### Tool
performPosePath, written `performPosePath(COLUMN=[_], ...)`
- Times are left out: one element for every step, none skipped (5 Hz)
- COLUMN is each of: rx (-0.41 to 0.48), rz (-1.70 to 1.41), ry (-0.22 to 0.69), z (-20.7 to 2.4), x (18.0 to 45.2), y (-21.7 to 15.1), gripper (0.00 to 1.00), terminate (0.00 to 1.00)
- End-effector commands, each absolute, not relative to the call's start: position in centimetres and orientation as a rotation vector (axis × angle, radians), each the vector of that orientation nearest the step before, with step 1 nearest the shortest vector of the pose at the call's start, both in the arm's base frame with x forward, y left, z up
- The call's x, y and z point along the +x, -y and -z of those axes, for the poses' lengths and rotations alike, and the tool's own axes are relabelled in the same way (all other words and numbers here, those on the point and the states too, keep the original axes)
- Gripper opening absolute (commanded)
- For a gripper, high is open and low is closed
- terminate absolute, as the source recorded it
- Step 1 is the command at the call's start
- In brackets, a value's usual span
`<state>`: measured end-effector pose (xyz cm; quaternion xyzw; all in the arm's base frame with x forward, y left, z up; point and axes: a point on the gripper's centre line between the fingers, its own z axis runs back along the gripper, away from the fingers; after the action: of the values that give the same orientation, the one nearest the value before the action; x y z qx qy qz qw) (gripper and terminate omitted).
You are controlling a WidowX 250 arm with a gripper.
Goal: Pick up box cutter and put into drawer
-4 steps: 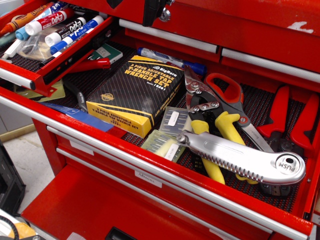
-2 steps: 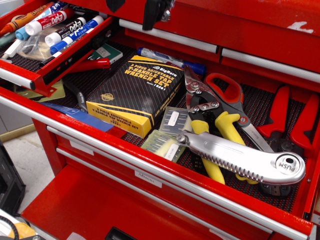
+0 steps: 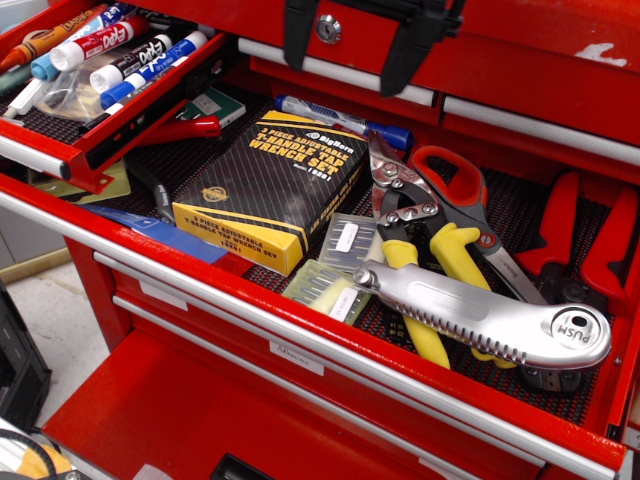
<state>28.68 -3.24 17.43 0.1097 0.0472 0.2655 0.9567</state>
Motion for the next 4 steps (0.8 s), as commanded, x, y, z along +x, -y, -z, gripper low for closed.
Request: performPosePath(rx=[0.034, -0.129, -0.153, -0.159], rz=[-0.953, -1.189, -1.381, -1.430], ry=[-0.132, -0.123, 0.000, 0.066], z=[-16.5, -14.5, -12.7, -11.6], x=[28.8, 28.6, 28.0, 27.0], y=[7.5, 8.2, 10.0, 10.5], gripper=[1.00, 1.00, 1.00, 1.00], terminate=[0.00, 0.00, 0.00, 0.00])
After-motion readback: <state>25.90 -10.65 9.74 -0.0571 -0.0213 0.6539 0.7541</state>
